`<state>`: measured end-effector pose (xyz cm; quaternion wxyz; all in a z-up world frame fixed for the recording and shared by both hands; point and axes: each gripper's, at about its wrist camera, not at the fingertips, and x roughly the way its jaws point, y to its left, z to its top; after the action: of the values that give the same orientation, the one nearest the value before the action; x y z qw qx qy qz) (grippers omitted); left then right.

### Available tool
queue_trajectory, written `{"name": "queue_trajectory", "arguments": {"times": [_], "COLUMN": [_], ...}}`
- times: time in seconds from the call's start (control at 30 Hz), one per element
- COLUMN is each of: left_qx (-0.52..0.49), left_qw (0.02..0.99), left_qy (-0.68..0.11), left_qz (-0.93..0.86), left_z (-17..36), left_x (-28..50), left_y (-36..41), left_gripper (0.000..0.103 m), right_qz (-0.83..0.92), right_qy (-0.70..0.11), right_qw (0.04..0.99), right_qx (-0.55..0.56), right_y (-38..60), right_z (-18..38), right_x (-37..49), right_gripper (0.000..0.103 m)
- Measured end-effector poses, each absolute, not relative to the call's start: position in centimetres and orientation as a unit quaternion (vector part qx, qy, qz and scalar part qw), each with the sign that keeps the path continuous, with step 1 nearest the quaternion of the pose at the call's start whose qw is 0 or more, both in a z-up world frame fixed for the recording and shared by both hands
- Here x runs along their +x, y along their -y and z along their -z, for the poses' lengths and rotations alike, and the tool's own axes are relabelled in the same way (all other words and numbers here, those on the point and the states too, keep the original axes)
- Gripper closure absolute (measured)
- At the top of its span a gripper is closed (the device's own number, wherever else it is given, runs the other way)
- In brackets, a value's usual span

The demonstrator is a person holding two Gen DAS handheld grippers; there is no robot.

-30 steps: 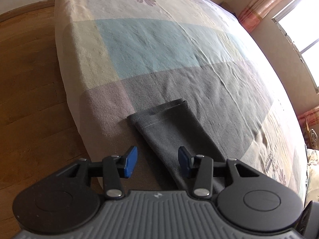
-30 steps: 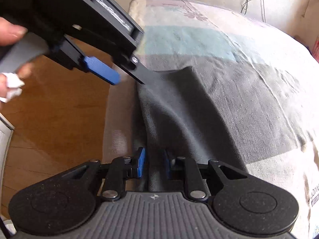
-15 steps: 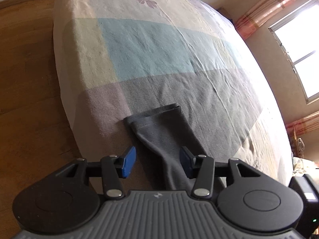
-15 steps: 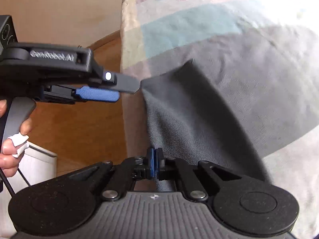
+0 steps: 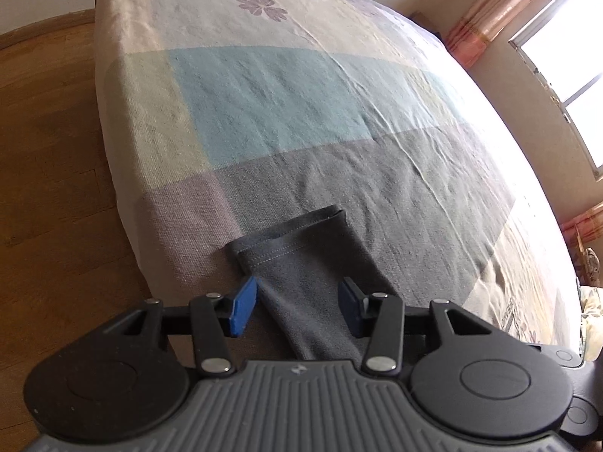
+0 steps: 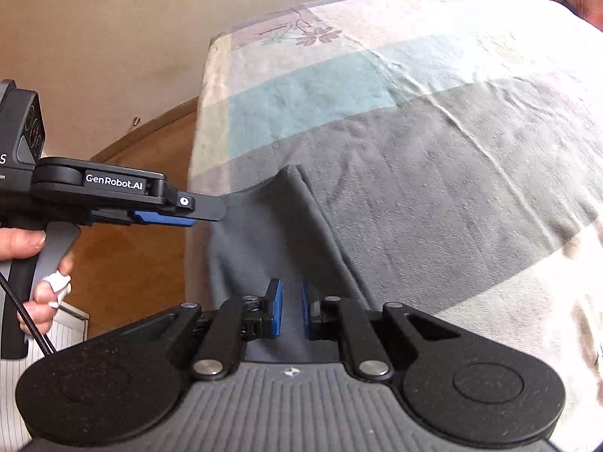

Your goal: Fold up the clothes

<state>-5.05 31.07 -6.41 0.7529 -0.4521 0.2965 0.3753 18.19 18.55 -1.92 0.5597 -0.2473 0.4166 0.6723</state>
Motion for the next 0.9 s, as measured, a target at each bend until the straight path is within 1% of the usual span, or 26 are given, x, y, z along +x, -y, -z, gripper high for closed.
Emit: {"name": "queue_trajectory", "arguments": {"times": [0.07, 0.17, 0.33, 0.47, 0.57, 0.63, 0.77, 0.9], "left_qx": [-0.447, -0.42, -0.324, -0.243, -0.202, -0.184, -0.154, -0.123], "left_qw": [0.759, 0.777, 0.826, 0.858, 0.864, 0.857, 0.83, 0.79], "left_qy": [-0.294, -0.31, -0.379, -0.433, -0.462, -0.477, -0.506, -0.527], "left_qz": [-0.372, -0.352, -0.263, -0.129, -0.013, 0.067, 0.179, 0.287], "left_z": [5.9, 4.7, 2.8, 1.7, 1.3, 1.2, 2.8, 4.5], "left_x": [-4.8, -3.2, 3.1, 10.0, 15.6, 19.5, 25.0, 30.4], "left_y": [-31.3, -31.5, -29.6, -25.0, -20.6, -17.1, -10.5, -3.9], "left_gripper": [0.056, 0.056, 0.056, 0.056, 0.055, 0.055, 0.055, 0.058], "right_qz": [-0.666, -0.652, -0.615, -0.575, -0.529, -0.488, -0.418, -0.374], "right_qy": [-0.424, -0.442, -0.475, -0.496, -0.507, -0.52, -0.542, -0.551], "right_qw": [0.559, 0.559, 0.572, 0.592, 0.629, 0.657, 0.698, 0.725], "right_qx": [-0.253, -0.258, -0.265, -0.27, -0.26, -0.245, -0.212, -0.177], "right_y": [-16.6, -13.0, -5.3, 0.5, 4.8, 7.7, 12.9, 17.0], "right_z": [2.2, 2.3, 2.1, 2.7, 2.5, 2.6, 3.3, 3.4], "right_x": [18.8, 19.3, 19.4, 20.0, 21.2, 22.2, 23.2, 23.3], "right_gripper": [0.089, 0.083, 0.079, 0.079, 0.079, 0.074, 0.073, 0.073]}}
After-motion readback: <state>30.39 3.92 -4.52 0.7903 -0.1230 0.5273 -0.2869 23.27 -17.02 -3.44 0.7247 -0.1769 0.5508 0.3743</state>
